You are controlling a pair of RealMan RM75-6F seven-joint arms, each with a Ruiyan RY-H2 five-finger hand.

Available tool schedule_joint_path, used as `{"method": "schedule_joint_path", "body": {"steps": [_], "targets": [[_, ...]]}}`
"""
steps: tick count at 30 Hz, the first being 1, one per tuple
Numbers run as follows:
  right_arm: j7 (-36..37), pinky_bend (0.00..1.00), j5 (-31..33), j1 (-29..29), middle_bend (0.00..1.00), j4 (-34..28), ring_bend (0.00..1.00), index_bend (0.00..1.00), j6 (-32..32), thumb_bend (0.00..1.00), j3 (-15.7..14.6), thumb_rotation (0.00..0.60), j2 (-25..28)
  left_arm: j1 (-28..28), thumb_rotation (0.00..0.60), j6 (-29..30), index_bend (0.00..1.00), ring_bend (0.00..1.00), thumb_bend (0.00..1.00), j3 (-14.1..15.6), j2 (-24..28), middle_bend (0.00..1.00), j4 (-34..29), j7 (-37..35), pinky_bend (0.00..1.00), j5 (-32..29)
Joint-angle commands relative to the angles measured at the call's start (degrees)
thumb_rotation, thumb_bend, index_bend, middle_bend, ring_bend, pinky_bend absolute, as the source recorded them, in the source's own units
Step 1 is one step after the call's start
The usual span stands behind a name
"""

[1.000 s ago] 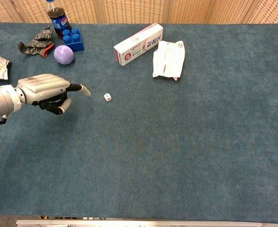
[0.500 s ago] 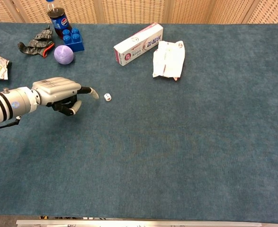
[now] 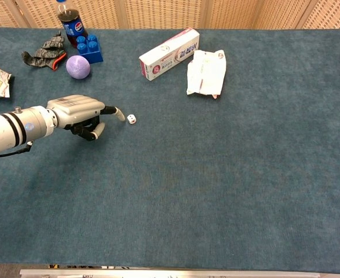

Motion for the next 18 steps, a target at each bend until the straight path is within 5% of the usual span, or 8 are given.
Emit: {"method": "schedule_joint_path", "body": {"steps": [1,18], "targets": [[0.2,0.35,0.1,-0.1,0.37,0.1,0.31,0.29,0.1,0.34,0.0,0.600,0.0,-0.3,0.548,-0.1,0.18,0.93,0.73,0.0,-0.2,0.92,-0.1,-0.1,0.90,-0.5],[1.6,0.35,0.1,-1.0,0.37,1.2,0.31,0.29,0.6,0.34,0.0,0.600,0.0,-2.8,0.546,-1.0,0.18,0.93,0.73,-1.5,-1.1,0.92,-1.0,-2.5,0.91,-3.1]]}}
